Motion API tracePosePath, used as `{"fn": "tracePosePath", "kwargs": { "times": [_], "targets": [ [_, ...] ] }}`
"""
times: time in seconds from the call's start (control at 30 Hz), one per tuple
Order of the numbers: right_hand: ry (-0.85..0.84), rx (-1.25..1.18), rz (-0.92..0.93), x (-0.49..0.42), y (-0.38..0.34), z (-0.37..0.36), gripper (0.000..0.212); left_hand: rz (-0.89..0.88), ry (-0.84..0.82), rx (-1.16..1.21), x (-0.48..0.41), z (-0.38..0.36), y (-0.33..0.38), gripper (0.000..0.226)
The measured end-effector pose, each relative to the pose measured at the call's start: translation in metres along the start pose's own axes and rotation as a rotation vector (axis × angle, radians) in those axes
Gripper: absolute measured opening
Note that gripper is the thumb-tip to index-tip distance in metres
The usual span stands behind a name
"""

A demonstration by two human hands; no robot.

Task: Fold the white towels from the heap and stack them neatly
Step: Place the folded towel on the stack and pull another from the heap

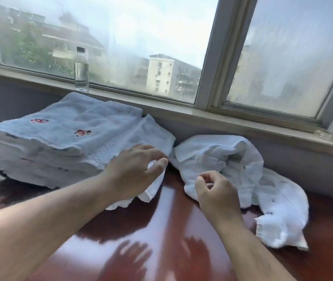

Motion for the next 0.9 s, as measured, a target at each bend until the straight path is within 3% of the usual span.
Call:
{"fn": "tracePosePath", "kwargs": {
  "times": [0.23,0.33,0.4,0.47,0.67,0.8,0.9],
  "targets": [
    [0.127,0.104,-0.129,0.016,0.090,0.057,0.006,0.099,-0.151,0.238,0.004,-0.123,0.046,0.028],
    [0.256,0.429,-0.154,0.019,0.131,0.075,0.039,0.136,-0.170,0.286,0.010,-0.171,0.056,0.022],
    [0.155,0.531,-0.301,0.020,0.154,0.083,0.063,0.128,-0.135,0.282,0.014,-0.192,0.059,0.025],
    [0.078,0.524,-0.387,0.015,0.170,0.086,0.068,0.109,-0.134,0.288,0.014,-0.203,0.058,0.030],
    [0.112,0.382,-0.179,0.013,0.165,0.076,0.045,0.152,-0.154,0.455,0.015,-0.205,0.044,0.023],
    [0.036,-0.014,-0.142,0.024,0.147,0.077,0.028,0.167,-0.185,0.569,0.017,-0.204,0.048,0.027],
    [-0.178,-0.342,-0.147,0.036,0.131,0.076,0.028,0.234,-0.168,0.753,0.015,-0.202,0.046,0.038]
  ]
}}
Point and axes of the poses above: each hand's wrist, its own x-axis away from the middle knuckle, its own z-axis out of the back of the hand, y = z × x, the point moved 2 cm from there along -x, towards the middle knuckle, and after that the axes turned 2 degrees about y, right-handed, at the moved point
